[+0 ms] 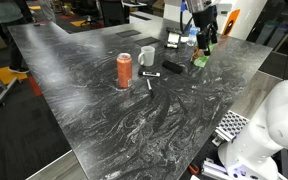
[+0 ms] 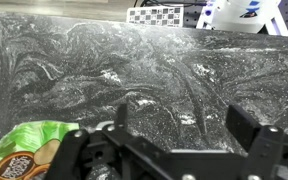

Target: Pick up one black marker and put it in the white mug

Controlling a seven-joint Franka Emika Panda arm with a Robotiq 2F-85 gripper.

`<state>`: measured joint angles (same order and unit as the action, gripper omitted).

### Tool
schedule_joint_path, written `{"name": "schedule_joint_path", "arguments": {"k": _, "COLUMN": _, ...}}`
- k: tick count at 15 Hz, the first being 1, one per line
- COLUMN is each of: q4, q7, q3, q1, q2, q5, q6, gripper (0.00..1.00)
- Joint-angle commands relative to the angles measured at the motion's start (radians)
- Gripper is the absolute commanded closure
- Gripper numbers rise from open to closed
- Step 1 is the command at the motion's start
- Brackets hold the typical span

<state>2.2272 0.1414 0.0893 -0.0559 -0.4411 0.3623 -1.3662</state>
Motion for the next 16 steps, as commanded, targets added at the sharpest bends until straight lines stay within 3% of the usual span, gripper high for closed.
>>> {"name": "schedule_joint_path", "arguments": {"k": 1, "q4": -0.09, "q7": 0.135, "q3": 0.021, "q1": 0.026, "q2": 0.13, "q5": -0.001, "q6": 0.021, "gripper": 0.0}}
{"name": "schedule_joint_path", "arguments": {"k": 6, "q4": -0.127, "q7": 0.247, "q3": 0.015, "q1": 0.039, "q2": 0.21, "q5": -0.001, "q6": -0.045, "gripper": 0.0}}
{"name": "schedule_joint_path", "arguments": {"k": 12, "q4": -0.137, "q7": 0.336, "q3": 0.021, "q1": 0.041, "q2": 0.245, "q5": -0.064, "q6": -0.206, "gripper": 0.0}}
{"name": "schedule_joint_path", "arguments": {"k": 15, "q4": -0.155, "q7": 0.443, "q3": 0.026, "q1": 0.044, "q2": 0.274, "q5": -0.111, "q6": -0.267, "gripper": 0.0}}
{"name": "schedule_joint_path", "arguments": {"k": 16, "q4": -0.12, "q7": 0.372, "q3": 0.009, "q1": 0.036, "q2": 0.23, "q5": -0.085, "q6": -0.238, "gripper": 0.0}}
